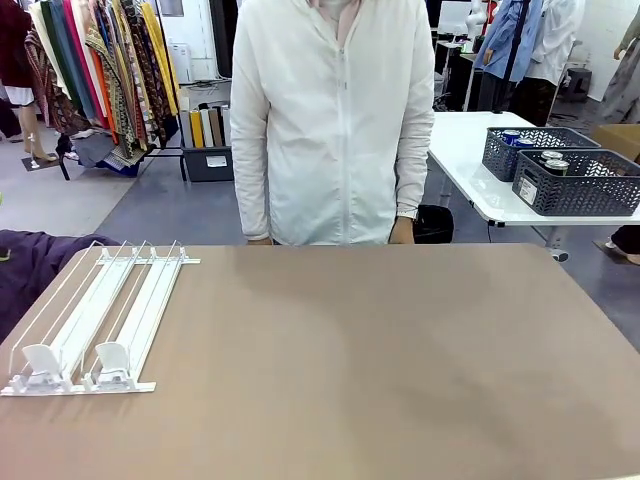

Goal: Retrieve and store the cans from the dispenser.
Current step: Pick up one can from the Automatic Can Dispenser and place it in the middle of the table.

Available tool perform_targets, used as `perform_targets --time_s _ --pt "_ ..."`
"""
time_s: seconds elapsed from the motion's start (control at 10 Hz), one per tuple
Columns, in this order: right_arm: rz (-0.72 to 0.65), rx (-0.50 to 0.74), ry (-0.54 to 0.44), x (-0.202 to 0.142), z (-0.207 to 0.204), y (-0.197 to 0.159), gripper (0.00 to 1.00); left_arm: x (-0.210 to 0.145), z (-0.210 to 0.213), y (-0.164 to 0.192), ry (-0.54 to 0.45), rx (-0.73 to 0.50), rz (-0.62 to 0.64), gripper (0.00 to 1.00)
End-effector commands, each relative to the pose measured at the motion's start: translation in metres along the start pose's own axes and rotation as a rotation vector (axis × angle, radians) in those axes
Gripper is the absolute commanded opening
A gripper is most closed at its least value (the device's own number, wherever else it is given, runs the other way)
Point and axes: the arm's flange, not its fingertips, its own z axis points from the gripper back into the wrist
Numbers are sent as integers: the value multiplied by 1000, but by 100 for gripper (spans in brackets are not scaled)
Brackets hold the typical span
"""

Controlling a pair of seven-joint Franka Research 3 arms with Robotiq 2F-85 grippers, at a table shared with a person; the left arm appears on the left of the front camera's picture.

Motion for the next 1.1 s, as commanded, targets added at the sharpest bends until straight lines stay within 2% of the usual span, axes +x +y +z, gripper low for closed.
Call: perform_targets --time_s 0.0,1.0 --pt "-5 -2 12 -1 1 4 100 0 -1 -3 -13 -20 6 100" --pt "-5 -2 12 -1 1 4 100 0 -1 -3 -13 -20 6 100"
